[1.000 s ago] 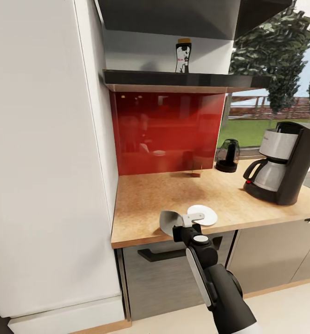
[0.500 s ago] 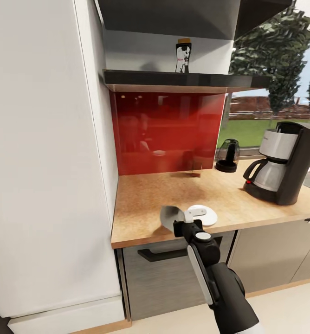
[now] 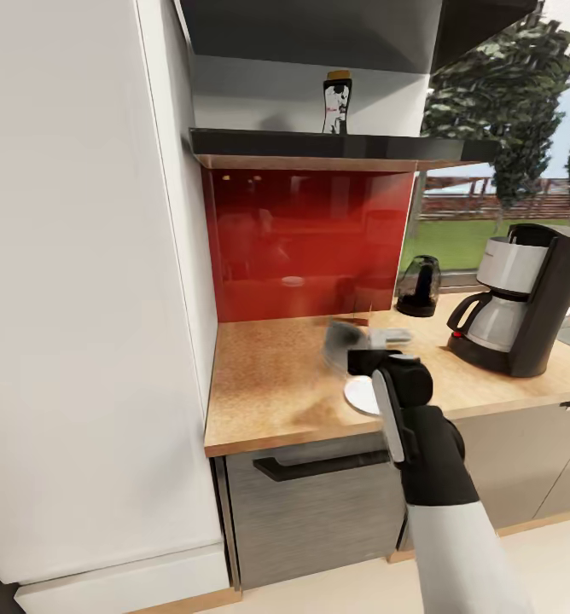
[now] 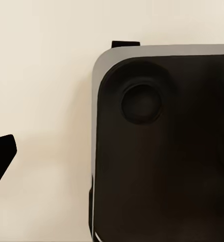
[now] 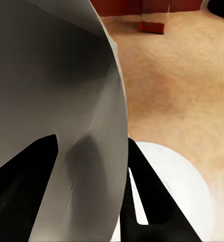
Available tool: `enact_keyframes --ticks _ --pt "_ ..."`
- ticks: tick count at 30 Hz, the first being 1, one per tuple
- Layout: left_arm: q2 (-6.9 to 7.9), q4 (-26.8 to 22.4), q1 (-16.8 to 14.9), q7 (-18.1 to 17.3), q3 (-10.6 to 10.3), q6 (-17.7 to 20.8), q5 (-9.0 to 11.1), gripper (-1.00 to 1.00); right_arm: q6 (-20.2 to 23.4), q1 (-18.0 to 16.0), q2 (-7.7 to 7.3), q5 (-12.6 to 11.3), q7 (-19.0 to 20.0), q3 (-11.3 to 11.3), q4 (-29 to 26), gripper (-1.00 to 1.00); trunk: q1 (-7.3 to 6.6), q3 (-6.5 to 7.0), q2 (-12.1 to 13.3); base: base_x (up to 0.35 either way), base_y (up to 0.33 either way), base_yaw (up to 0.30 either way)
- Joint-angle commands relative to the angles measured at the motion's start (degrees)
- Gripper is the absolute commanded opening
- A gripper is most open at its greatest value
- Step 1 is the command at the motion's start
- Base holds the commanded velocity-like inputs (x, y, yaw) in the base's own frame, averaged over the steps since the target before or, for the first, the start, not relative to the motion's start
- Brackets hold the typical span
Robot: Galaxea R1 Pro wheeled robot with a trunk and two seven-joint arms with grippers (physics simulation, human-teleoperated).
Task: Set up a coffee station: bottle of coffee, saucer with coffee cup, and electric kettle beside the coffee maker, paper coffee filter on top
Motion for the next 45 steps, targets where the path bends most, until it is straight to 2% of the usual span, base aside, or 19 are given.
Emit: enact_keyframes --ticks 1,4,6,8,12,19,24,25,27,32,45 --pt "-0.01 -0.04 0.0 0.0 0.2 -0.1 0.05 1.0 0.48 -1.46 0.01 0.25 0.0 -0.15 -0.01 -1.0 0.0 -0.06 -0.03 0.0 0.0 0.0" --pt "-0.02 -0.04 0.0 0.04 0.21 0.05 0.01 1.0 0.71 -4.9 0.01 0.32 -0.14 -0.73 0.2 -1.0 0.0 -0.06 -0.03 0.0 0.0 0.0" --pt "-0.02 -0.04 0.0 0.05 0.21 0.09 -0.02 1.0 0.76 -6.86 0.01 0.34 -0.26 -2.08 0.86 -1.0 0.0 -0.06 -0.03 0.0 0.0 0.0" --pt "0.01 -0.04 0.0 0.05 0.17 0.11 -0.03 1.0 0.8 -8.72 0.01 0.37 -0.35 -3.32 2.37 -1.0 0.0 -0.06 -0.03 0.0 0.0 0.0" --pt "0.09 0.02 0.0 0.05 -0.02 0.11 -0.17 1.0 0.8 -11.52 0.01 0.27 -0.49 -4.31 6.63 -1.0 0.0 -0.06 -0.03 0.0 0.0 0.0" --pt "0.12 -0.01 0.0 0.12 -0.05 0.17 -0.14 1.0 0.68 -11.97 0.01 0.09 -0.43 -5.09 7.84 -1.0 0.0 -0.06 -0.03 0.0 0.0 0.0" --pt "0.06 -0.01 0.0 0.17 0.12 0.25 -0.07 1.0 0.59 -11.83 0.01 -0.36 -0.31 -5.12 7.95 -1.0 -1.1 0.84 1.98 0.0 0.0 0.0" --pt "0.05 -0.01 0.0 0.17 0.15 0.27 -0.09 1.0 0.57 -11.81 0.01 -0.78 -0.29 -5.12 7.88 -1.0 -1.32 1.02 2.38 0.0 0.0 0.0" --pt "0.12 0.02 0.0 0.14 0.2 0.36 -0.06 1.0 0.61 -11.79 0.01 -3.7 -0.26 -5.04 7.67 -1.0 -1.76 1.38 3.18 0.0 0.0 0.0" --pt "0.16 0.0 0.0 0.14 0.21 0.38 -0.09 1.0 0.62 -11.79 0.01 -6.45 -0.25 -4.96 7.95 -1.0 -2.86 2.27 5.19 0.0 0.0 0.0" --pt "0.37 -0.04 0.0 0.2 0.3 0.25 0.05 1.0 0.71 -11.07 0.01 -7.08 -0.25 -4.95 7.86 -1.0 -5.71 4.84 10.4 0.0 0.0 0.0"
